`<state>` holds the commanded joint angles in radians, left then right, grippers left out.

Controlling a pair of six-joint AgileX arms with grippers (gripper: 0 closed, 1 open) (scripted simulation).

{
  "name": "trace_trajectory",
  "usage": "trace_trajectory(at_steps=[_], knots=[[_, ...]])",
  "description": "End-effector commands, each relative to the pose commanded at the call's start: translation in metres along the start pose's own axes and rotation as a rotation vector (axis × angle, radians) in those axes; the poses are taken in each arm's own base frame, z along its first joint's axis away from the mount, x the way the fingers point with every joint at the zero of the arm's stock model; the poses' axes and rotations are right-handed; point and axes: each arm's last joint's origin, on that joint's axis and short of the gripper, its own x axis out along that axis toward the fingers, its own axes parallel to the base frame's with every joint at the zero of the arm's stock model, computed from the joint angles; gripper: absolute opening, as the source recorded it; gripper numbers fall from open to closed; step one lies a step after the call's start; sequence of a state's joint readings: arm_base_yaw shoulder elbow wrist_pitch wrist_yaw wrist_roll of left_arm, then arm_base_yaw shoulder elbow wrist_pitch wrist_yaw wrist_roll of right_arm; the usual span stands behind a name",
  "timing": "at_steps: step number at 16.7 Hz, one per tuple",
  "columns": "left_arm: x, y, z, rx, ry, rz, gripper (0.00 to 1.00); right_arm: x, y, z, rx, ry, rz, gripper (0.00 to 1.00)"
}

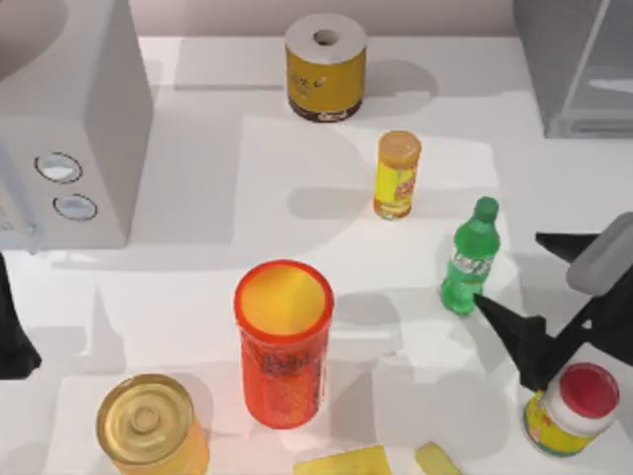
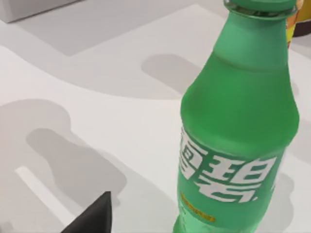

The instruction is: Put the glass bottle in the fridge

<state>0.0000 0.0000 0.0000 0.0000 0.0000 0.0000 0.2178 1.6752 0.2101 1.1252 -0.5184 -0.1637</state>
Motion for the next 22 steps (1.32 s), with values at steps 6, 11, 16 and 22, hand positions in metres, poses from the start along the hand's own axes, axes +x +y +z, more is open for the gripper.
trace_trajectory(at_steps=[6, 11, 16, 22], knots=[[0.000, 0.000, 0.000, 0.000, 0.000, 0.000, 1.00, 0.021, -0.015, 0.004, -0.001, -0.018, -0.003, 1.00], [0.000, 0.000, 0.000, 0.000, 0.000, 0.000, 1.00, 0.052, -0.017, -0.001, -0.002, -0.008, -0.004, 1.00], [0.000, 0.000, 0.000, 0.000, 0.000, 0.000, 1.00, 0.060, 0.000, 0.000, 0.000, 0.000, 0.000, 1.00], [0.000, 0.000, 0.000, 0.000, 0.000, 0.000, 1.00, 0.060, 0.000, 0.000, 0.000, 0.000, 0.000, 0.78]])
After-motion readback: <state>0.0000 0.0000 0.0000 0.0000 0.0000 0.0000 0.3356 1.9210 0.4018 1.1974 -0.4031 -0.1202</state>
